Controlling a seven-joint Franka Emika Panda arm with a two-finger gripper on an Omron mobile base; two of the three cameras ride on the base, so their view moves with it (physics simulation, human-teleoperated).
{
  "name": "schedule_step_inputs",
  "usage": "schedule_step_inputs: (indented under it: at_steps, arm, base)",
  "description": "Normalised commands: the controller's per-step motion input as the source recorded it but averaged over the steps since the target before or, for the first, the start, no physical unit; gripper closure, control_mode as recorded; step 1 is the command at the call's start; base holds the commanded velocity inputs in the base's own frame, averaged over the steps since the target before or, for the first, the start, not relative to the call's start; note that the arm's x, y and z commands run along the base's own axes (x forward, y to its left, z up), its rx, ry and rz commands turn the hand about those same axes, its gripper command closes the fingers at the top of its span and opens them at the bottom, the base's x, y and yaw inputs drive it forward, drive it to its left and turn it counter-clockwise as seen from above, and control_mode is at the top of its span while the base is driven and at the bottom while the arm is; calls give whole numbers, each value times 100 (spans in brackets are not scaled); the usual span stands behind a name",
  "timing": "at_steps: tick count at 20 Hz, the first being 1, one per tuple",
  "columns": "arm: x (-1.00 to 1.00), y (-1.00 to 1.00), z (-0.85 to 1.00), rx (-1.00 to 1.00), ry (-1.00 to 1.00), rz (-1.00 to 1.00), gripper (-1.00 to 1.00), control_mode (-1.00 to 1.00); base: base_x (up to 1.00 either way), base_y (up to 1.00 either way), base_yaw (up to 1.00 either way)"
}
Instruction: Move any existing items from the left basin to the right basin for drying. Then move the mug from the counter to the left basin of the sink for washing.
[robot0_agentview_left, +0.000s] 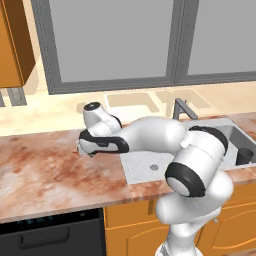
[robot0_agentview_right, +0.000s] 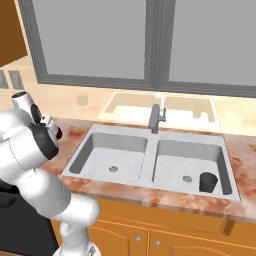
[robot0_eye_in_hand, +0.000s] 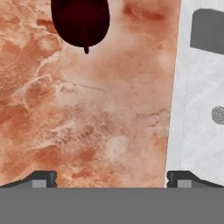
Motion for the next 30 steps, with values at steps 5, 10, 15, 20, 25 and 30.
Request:
schedule_step_inputs:
  at_steps: [5, 10, 15, 20, 25, 30]
  arm:
    - [19, 3, -15, 2, 0, 7, -100, -100]
    - [20, 2, -11, 2, 0, 6, -100, -100]
    - [20, 10, -13, 1, 0, 4, -100, -100]
    - [17, 11, -6, 1, 0, 3, -100, -100]
    - [21, 8, 0, 2, 0, 2, -100, -100]
    - [24, 0, 0, 1, 0, 1, -100, -100]
  base:
    - [0, 0, 0]
    - [0, 0, 0]
    - [0, 0, 0]
    - [0, 0, 0]
    - [0, 0, 0]
    - [0, 0, 0]
